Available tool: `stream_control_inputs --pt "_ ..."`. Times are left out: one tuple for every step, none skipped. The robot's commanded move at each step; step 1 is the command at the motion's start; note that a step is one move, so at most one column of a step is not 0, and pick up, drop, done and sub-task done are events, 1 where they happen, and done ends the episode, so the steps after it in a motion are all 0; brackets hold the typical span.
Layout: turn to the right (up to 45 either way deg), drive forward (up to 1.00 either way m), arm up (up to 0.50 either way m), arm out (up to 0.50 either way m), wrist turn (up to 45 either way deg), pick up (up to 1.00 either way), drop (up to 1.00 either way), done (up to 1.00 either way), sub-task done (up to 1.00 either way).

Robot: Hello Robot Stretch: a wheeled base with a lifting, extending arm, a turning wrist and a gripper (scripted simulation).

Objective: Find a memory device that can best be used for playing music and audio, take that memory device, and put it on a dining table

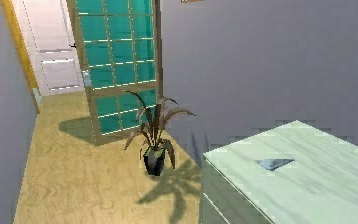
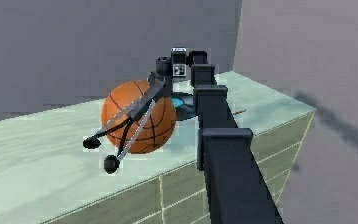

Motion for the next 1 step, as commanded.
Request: stream_control_inputs --pt "0.0 0.00 0.00 0.00 45.0 0.00 0.00 0.00 0.00"
